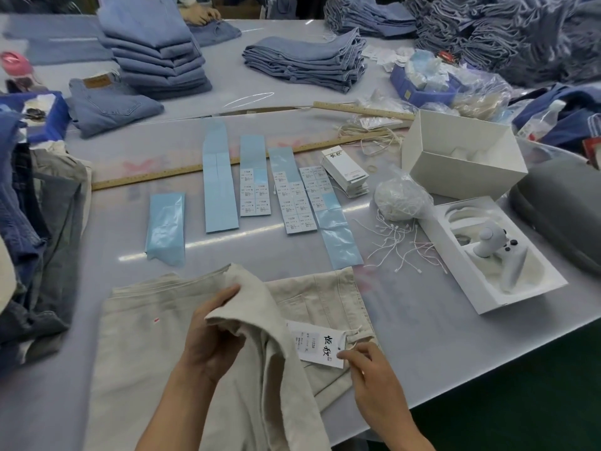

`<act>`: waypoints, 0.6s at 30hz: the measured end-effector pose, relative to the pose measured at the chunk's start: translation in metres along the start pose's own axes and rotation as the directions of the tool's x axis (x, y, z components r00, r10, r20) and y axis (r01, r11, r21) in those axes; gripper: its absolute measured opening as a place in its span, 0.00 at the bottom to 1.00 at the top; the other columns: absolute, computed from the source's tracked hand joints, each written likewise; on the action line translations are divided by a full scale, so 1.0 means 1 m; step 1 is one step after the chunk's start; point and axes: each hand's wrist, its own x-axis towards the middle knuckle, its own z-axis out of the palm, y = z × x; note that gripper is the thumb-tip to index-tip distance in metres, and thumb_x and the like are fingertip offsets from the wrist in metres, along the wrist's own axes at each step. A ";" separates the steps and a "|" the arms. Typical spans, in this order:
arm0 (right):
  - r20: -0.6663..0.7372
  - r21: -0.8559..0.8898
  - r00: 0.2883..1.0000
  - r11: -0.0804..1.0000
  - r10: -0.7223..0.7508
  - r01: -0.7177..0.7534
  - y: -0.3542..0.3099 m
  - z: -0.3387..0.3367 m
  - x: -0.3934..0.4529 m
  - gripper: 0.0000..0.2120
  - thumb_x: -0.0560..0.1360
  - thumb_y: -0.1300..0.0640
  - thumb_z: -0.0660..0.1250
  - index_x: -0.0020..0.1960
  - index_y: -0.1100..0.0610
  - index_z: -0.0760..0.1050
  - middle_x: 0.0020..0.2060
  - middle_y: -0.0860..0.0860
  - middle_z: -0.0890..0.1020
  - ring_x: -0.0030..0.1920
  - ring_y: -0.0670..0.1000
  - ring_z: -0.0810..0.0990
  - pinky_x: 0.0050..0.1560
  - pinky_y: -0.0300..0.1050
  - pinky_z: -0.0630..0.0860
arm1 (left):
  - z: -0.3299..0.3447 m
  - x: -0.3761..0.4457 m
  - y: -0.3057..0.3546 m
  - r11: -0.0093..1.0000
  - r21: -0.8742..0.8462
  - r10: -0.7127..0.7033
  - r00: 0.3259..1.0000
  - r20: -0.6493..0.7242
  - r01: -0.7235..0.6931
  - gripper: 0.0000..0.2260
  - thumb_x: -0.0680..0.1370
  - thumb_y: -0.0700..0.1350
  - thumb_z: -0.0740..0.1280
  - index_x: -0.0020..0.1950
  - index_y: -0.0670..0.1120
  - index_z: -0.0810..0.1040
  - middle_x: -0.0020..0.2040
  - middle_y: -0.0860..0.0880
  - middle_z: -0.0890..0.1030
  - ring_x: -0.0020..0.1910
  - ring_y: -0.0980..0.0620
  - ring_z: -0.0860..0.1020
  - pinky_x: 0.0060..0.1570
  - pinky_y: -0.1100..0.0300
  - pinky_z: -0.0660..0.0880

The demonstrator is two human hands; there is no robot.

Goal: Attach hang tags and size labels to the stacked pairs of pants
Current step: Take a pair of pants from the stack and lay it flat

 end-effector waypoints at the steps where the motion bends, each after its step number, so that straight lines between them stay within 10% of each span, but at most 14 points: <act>1: -0.013 0.305 0.996 0.949 0.090 -0.081 -0.011 -0.001 -0.001 0.12 0.82 0.59 0.66 0.56 0.43 0.84 0.54 0.43 0.81 0.57 0.48 0.81 0.50 0.36 0.78 | 0.007 0.007 -0.006 1.000 0.004 -0.016 1.000 -0.006 0.016 0.10 0.72 0.43 0.72 0.48 0.38 0.85 0.40 0.42 0.84 0.39 0.48 0.84 0.39 0.56 0.82; 5: 0.108 0.766 0.942 0.578 0.319 -0.283 -0.034 -0.013 0.010 0.15 0.79 0.44 0.63 0.63 0.46 0.79 0.57 0.47 0.84 0.58 0.49 0.83 0.60 0.49 0.79 | 0.039 0.034 -0.053 0.984 0.099 -0.151 0.988 0.004 0.150 0.14 0.80 0.50 0.66 0.49 0.40 0.85 0.46 0.39 0.84 0.47 0.42 0.85 0.55 0.43 0.82; 7: 0.015 0.678 0.930 0.680 0.368 -0.280 -0.029 -0.022 0.017 0.16 0.82 0.47 0.63 0.69 0.48 0.75 0.64 0.47 0.79 0.64 0.48 0.78 0.68 0.55 0.75 | 0.040 0.039 -0.079 0.944 0.233 -0.240 0.971 0.006 0.232 0.15 0.83 0.53 0.62 0.62 0.46 0.79 0.57 0.40 0.81 0.56 0.41 0.81 0.63 0.42 0.75; 11: -0.287 0.262 0.940 0.959 0.185 -0.108 -0.016 -0.019 0.018 0.20 0.81 0.62 0.65 0.72 0.50 0.71 0.69 0.48 0.71 0.70 0.51 0.71 0.70 0.53 0.70 | 0.016 0.035 -0.115 0.875 0.425 -0.242 0.970 -0.034 0.233 0.15 0.82 0.52 0.66 0.67 0.50 0.75 0.58 0.44 0.83 0.51 0.46 0.83 0.50 0.52 0.79; 18: -0.262 -0.156 0.900 0.936 -0.349 0.317 -0.042 0.026 0.044 0.25 0.72 0.69 0.73 0.67 0.56 0.79 0.69 0.54 0.76 0.67 0.57 0.76 0.67 0.55 0.73 | -0.022 0.015 -0.119 0.940 0.239 -0.190 0.956 -0.225 0.243 0.10 0.86 0.42 0.58 0.60 0.38 0.76 0.48 0.35 0.85 0.37 0.41 0.85 0.32 0.55 0.81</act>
